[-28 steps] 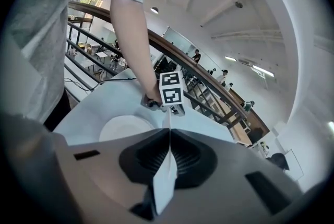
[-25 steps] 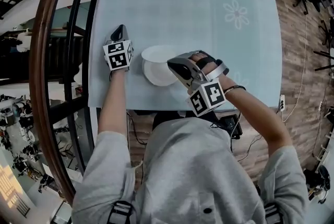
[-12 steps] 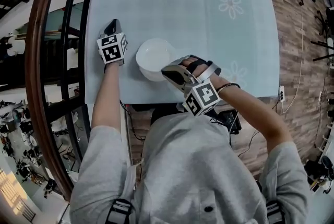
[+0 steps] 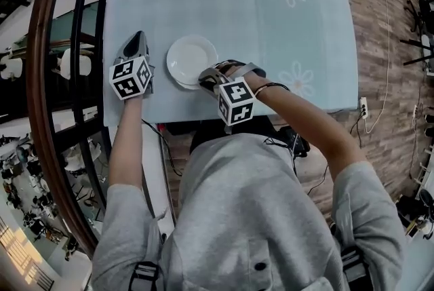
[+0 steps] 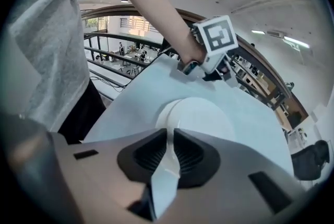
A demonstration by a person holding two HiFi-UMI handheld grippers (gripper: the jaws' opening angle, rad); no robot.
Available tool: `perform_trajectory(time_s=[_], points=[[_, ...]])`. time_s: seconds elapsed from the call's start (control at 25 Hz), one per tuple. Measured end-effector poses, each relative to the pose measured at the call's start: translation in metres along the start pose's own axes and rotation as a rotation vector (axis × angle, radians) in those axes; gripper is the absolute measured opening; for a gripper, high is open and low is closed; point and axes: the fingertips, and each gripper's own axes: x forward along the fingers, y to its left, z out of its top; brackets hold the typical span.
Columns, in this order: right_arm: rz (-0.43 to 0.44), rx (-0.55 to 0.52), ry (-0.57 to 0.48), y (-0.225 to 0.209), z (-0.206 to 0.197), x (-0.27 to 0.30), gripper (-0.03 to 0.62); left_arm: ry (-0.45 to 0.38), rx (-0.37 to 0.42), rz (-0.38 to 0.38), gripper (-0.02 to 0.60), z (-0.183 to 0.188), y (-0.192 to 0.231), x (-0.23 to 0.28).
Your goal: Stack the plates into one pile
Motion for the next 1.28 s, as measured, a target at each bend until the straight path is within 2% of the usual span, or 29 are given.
perform_trajectory(time_s=[0.08, 0.28, 0.4, 0.6, 0.72, 0.8, 0.84, 0.88, 0.96, 1.12, 1.28], points=[[-0.004, 0.021, -0.006, -0.003, -0.005, 0.001, 0.048, -0.020, -0.012, 0.000, 0.017, -0.001, -0.010, -0.022], [0.008, 0.168, -0.044, -0.014, -0.007, 0.001, 0.132, -0.055, -0.048, 0.012, 0.017, -0.009, -0.028, -0.069], [-0.045, 0.228, -0.111, -0.021, 0.000, -0.021, 0.146, -0.084, -0.055, 0.021, 0.017, 0.000, -0.047, -0.099], [-0.198, 0.320, -0.218, -0.023, 0.006, -0.076, 0.146, -0.125, -0.026, 0.011, 0.017, 0.006, -0.087, -0.146], [-0.260, 0.420, -0.298, -0.021, 0.005, -0.124, 0.138, -0.152, -0.029, 0.006, 0.017, 0.016, -0.116, -0.174], [-0.275, 0.507, -0.367, -0.010, 0.000, -0.159, 0.108, -0.167, -0.058, 0.001, 0.017, 0.023, -0.142, -0.191], [-0.296, 0.544, -0.394, -0.003, -0.004, -0.177, 0.071, -0.167, -0.077, 0.002, 0.017, 0.025, -0.156, -0.197], [-0.325, 0.568, -0.412, 0.004, -0.010, -0.196, 0.043, -0.162, -0.092, 0.008, 0.017, 0.025, -0.171, -0.204], [-0.391, 0.592, -0.443, 0.020, -0.016, -0.236, 0.041, -0.156, -0.104, 0.021, 0.017, 0.026, -0.198, -0.217], [-0.566, 0.677, -0.521, 0.039, -0.027, -0.312, 0.040, -0.192, -0.054, 0.025, 0.017, 0.038, -0.244, -0.248], [-0.775, 0.823, -0.503, 0.059, -0.071, -0.366, 0.040, -0.214, -0.009, 0.013, 0.017, 0.044, -0.285, -0.275]])
